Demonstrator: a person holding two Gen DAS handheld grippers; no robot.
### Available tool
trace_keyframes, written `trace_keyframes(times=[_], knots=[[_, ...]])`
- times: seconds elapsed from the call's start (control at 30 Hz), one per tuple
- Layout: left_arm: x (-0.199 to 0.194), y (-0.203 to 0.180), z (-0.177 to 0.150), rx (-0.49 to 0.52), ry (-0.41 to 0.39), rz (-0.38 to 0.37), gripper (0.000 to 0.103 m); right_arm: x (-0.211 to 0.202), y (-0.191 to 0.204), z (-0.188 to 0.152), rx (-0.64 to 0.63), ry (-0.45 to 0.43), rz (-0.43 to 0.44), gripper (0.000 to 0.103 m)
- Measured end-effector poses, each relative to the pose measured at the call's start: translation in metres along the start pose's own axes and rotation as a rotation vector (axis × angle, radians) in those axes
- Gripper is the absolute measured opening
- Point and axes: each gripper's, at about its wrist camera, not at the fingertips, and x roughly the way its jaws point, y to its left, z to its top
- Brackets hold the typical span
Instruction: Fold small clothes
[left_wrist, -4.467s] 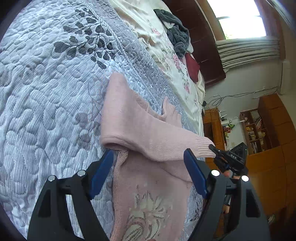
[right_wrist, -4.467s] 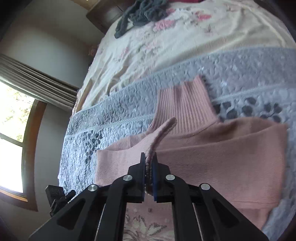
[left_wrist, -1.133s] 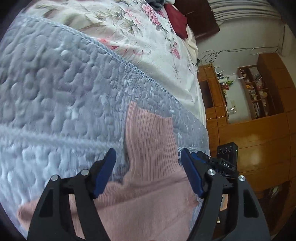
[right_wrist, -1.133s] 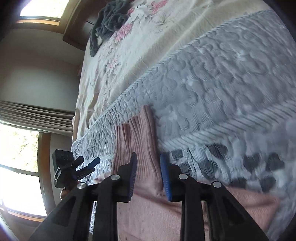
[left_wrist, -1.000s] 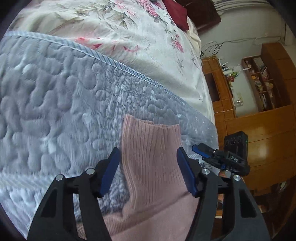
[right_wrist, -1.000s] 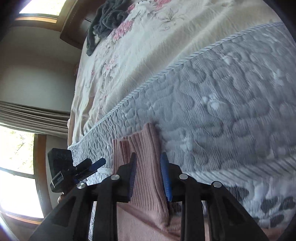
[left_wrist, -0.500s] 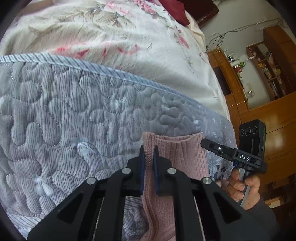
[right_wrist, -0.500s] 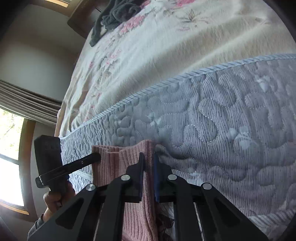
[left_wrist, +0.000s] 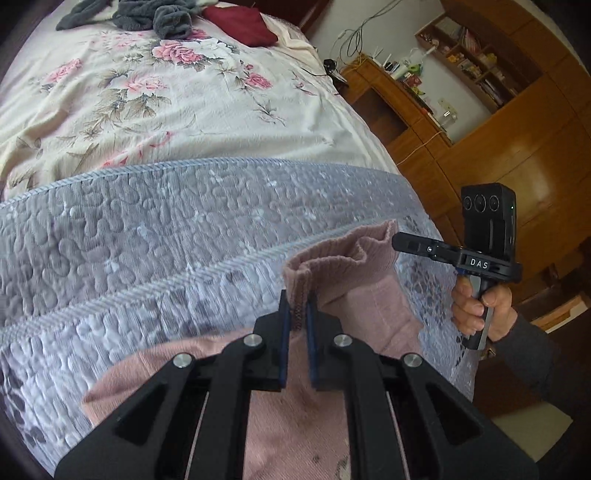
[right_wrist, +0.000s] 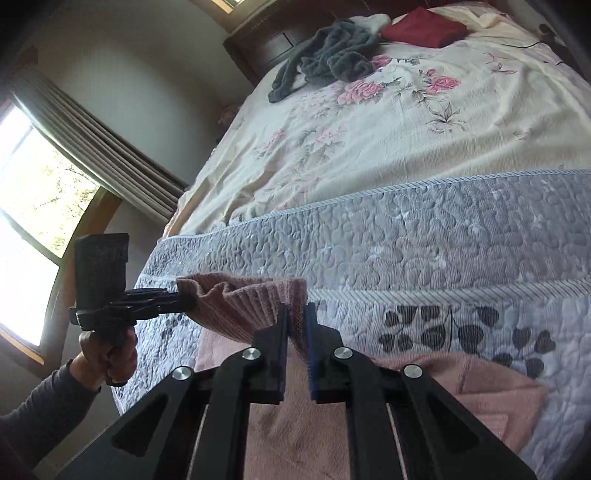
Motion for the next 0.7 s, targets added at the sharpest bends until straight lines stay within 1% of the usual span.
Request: trace_keyframes(times=[0.2, 0.27, 0.33, 0.37, 0.4, 0.47, 0.5, 0.53, 0.57, 0.63, 0.7], knots=[[0.007, -0.017, -0.063, -0.017, 0.048, 0.024, 0.006, -0.006, 0.015, -0.062, -0.046, 0.069, -0.067, 0.008], [0.017, -0.021, -0.083, -0.011, 0.082, 0.050, 0.006, -0.001, 0.017, -0.083, -0.061, 0.102, -0.100, 0.008], [0.029, -0.021, -0.105, -0.019, 0.134, 0.073, 0.007, 0.005, 0.017, -0.104, -0.064, 0.139, -0.121, 0.009], [0.035, -0.021, -0.116, -0.023, 0.163, 0.094, 0.010, 0.008, 0.016, -0.115, -0.064, 0.166, -0.125, 0.014], [0.040, -0.019, -0.127, -0.035, 0.191, 0.103, 0.015, 0.010, 0.015, -0.124, -0.065, 0.187, -0.143, 0.018], [0.042, -0.014, -0.143, -0.058, 0.230, 0.112, 0.018, 0.010, 0.013, -0.137, -0.059, 0.212, -0.165, 0.023], [0.038, -0.014, -0.148, -0.063, 0.227, 0.113, 0.018, 0.007, 0.011, -0.142, -0.042, 0.213, -0.164, 0.023], [0.032, -0.013, -0.151, -0.080, 0.212, 0.099, 0.018, 0.002, 0.011, -0.144, -0.027, 0.206, -0.163, 0.023], [0.024, -0.012, -0.153, -0.101, 0.185, 0.071, 0.019, -0.004, 0.012, -0.145, -0.010, 0.189, -0.152, 0.023], [0.009, -0.018, -0.151, -0.112, 0.121, 0.022, 0.019, -0.014, 0.014, -0.142, 0.038, 0.145, -0.117, 0.023], [0.004, -0.020, -0.144, -0.145, 0.061, -0.057, 0.019, -0.015, 0.014, -0.140, 0.107, 0.110, -0.049, 0.024]])
